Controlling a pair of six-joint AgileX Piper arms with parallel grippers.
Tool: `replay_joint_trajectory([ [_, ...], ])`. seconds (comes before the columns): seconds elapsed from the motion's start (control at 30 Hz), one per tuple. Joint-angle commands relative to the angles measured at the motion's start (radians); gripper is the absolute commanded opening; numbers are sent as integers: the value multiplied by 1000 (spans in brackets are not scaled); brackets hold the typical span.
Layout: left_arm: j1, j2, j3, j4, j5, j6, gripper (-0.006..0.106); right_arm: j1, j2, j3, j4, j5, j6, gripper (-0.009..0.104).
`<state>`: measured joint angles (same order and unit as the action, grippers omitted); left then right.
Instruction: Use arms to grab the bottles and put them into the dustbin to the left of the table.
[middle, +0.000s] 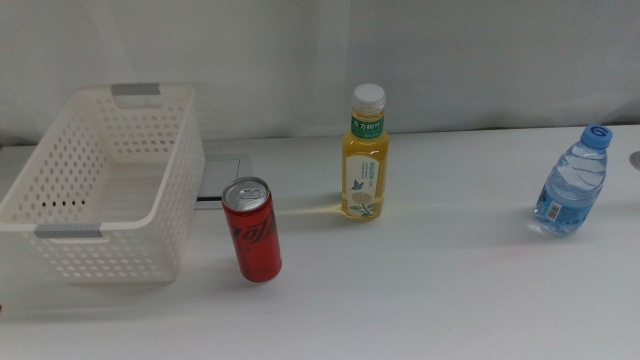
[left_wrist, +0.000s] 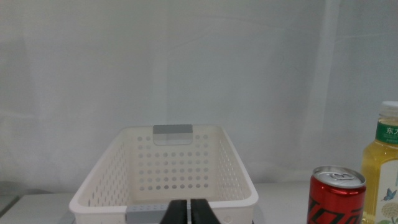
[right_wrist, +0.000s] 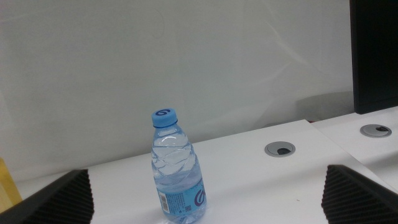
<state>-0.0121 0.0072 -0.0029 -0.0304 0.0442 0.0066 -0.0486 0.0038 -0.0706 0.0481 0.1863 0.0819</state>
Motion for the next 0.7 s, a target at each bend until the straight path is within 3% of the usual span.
replay_joint_trajectory([
  [0.0, -10, -35, 37, -11, -3, -26, -3, -10, -32, 6, -1, -1, -3, 103],
  [0.17, -10, -35, 37, -11, -19, -41, 2, -10, -32, 6, -5, -1, -3, 103],
  [0.27, -10, -35, 37, -11, -29, -72, 29, -10, -32, 6, -5, -1, -3, 103],
  [0.4, -10, -35, 39, -11, -44, -195, 91, -10, -32, 6, -5, -1, -3, 103],
  [0.67, -10, -35, -16, -9, -32, -217, 88, -10, -32, 6, -5, -1, -3, 103],
])
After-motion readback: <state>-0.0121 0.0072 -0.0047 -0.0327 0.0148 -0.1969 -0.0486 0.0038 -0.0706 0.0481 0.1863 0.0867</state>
